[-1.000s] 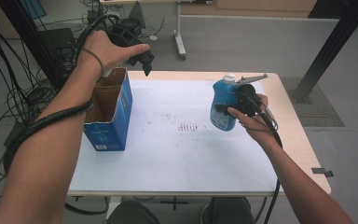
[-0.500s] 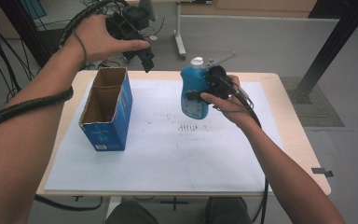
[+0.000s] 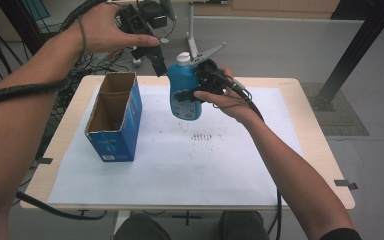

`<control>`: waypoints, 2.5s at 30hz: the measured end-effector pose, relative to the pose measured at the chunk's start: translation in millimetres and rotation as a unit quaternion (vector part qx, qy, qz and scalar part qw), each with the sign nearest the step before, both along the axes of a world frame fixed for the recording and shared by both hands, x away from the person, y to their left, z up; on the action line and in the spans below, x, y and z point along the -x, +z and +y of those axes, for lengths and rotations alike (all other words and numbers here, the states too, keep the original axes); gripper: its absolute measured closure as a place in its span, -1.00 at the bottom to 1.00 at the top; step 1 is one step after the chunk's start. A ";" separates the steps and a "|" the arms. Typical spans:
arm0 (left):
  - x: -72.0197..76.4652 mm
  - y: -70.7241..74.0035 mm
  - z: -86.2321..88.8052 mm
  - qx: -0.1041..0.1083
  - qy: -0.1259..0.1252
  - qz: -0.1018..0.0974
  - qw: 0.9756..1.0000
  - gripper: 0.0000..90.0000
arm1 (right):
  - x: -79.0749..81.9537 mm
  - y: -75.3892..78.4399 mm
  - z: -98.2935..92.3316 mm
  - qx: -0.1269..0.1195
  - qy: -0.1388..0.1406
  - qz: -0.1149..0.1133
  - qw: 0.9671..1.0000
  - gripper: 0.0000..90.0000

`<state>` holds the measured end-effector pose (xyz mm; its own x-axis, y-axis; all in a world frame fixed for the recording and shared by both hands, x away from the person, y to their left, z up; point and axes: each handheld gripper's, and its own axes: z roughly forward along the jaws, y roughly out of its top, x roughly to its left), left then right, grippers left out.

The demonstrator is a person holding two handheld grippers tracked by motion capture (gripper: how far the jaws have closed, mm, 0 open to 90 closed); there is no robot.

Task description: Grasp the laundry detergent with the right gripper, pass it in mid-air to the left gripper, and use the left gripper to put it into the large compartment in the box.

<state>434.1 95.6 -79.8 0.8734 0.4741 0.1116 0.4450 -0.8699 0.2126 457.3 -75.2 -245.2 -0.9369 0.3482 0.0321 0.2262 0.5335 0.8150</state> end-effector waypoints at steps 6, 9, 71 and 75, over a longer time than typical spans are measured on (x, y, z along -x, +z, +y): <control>-2.0 -14.5 -3.1 -0.020 -0.023 0.012 0.999 -0.89 | -2.0 -8.0 10.8 0.000 0.033 0.009 0.999 -0.02; -3.1 -24.3 -6.5 -0.023 -0.032 0.022 0.999 -0.90 | -1.8 -13.4 18.5 0.006 0.049 0.010 0.999 -0.02; 6.4 -67.4 -29.2 -0.087 -0.105 0.063 0.989 -0.89 | 29.7 -18.8 33.9 -0.029 0.108 -0.014 0.994 -0.02; 5.5 -67.0 -28.1 -0.086 -0.105 0.068 0.988 -0.89 | 31.3 -17.4 33.7 -0.032 0.115 -0.013 0.993 -0.02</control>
<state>428.6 67.5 -146.8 0.9632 0.2640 0.0501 0.2642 -0.9645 0.0046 426.0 -41.5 -262.6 -0.9921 0.1238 0.0223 0.0835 0.5155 0.8528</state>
